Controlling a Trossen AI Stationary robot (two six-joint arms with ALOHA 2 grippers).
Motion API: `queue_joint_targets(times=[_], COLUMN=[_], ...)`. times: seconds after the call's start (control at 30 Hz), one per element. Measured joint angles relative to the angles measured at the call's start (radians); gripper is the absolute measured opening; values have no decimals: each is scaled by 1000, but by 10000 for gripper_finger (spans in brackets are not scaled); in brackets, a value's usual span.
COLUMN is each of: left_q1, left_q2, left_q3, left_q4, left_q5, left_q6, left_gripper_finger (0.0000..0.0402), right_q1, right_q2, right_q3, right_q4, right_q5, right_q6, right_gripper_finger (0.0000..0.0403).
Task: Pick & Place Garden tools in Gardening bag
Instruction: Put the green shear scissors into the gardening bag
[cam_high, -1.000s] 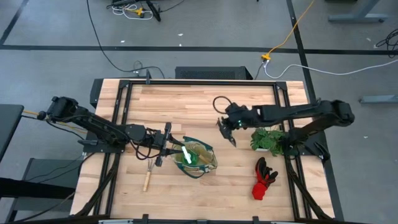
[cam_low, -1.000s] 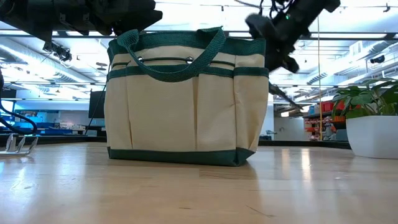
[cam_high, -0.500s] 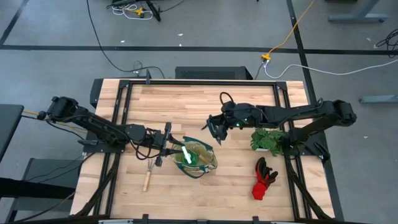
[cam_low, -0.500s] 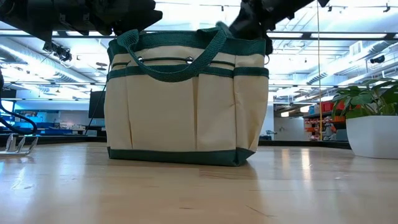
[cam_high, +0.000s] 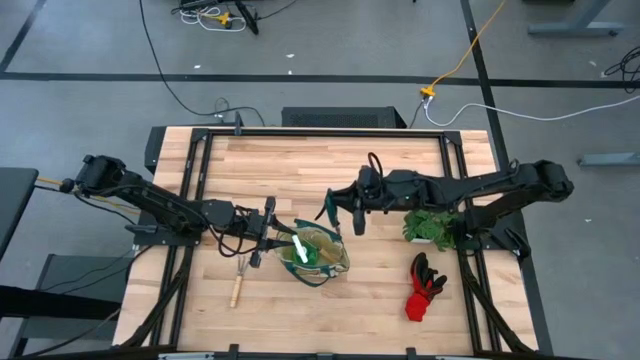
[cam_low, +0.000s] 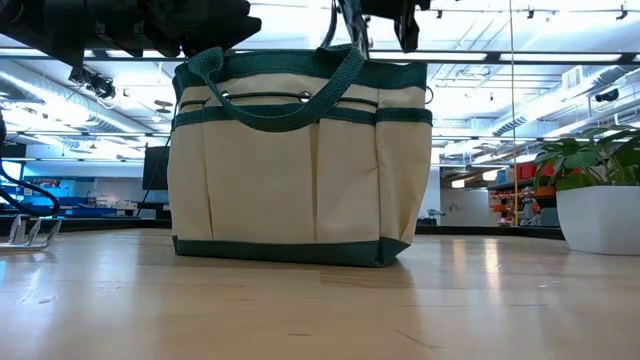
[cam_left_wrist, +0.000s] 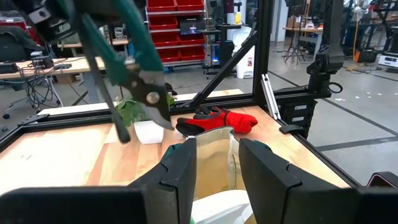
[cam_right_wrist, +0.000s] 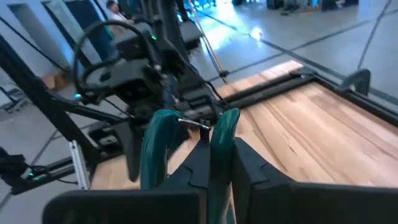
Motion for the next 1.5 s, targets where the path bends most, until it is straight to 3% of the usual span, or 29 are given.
queue_joint_targets(times=[0.47,0.87,1.5], left_q1=[0,0,0], left_q2=[0,0,0], left_q3=[0,0,0], left_q4=[0,-1,-7], left_q5=[0,0,0], left_q6=[0,2,3], left_gripper_finger=[126,126,126], right_q1=[117,189,247], right_q2=[9,103,148], right_q3=[0,2,1], right_q4=[99,227,170], right_q5=[79,115,260], right_q6=[-78,-128,-189], right_gripper_finger=[21,21,20])
